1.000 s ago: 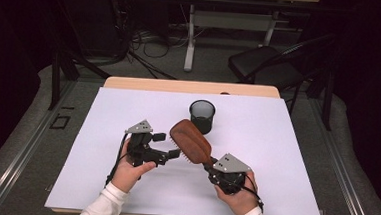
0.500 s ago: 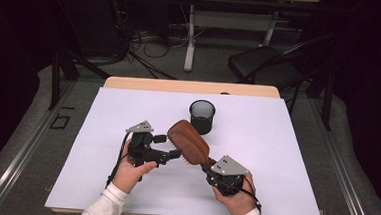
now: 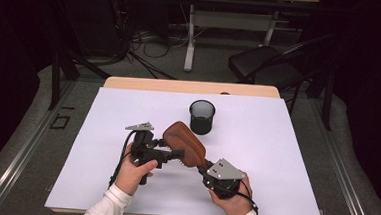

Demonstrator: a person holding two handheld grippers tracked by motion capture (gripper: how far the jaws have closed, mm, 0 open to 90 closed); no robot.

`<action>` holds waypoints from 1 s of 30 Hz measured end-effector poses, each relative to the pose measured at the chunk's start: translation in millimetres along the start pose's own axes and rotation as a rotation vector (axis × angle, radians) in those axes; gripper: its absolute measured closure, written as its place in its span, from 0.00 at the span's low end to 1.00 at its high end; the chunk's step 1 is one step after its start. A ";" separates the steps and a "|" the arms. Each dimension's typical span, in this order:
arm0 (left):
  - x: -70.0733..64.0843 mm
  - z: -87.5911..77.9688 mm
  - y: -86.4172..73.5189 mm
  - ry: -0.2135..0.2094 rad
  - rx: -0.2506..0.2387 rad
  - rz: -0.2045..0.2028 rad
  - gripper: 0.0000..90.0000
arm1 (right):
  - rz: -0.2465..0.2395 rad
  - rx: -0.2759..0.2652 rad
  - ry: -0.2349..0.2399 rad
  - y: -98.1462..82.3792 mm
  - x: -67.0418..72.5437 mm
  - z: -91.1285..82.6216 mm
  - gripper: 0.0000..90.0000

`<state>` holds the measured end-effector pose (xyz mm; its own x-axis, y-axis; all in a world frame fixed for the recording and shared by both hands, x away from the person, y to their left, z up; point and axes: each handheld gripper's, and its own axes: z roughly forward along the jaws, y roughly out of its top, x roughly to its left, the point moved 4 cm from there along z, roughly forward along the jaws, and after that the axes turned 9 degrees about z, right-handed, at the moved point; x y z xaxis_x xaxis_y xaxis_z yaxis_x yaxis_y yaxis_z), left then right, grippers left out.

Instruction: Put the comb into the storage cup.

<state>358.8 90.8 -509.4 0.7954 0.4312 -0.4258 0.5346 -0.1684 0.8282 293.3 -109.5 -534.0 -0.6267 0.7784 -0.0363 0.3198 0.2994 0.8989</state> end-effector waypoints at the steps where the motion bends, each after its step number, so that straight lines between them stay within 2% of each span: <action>1: -0.2 0.6 -0.3 -0.001 0.002 0.000 0.09 | -0.002 0.000 0.000 0.0 0.9 0.0 0.80; 8: -2.4 4.1 -2.1 0.001 0.019 0.014 0.12 | -0.011 -0.005 0.012 0.5 6.9 0.6 0.80; 13: -3.7 4.0 -1.7 0.007 0.007 0.023 0.17 | -0.015 -0.011 0.016 0.6 10.5 1.4 0.80; 30: -3.8 2.0 -0.8 0.007 -0.015 0.012 0.21 | -0.037 -0.015 0.018 -0.6 15.5 2.8 0.80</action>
<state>356.0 87.6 -509.1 0.7999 0.4353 -0.4131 0.5203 -0.1601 0.8388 285.4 -96.1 -536.4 -0.6506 0.7569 -0.0619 0.2858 0.3195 0.9034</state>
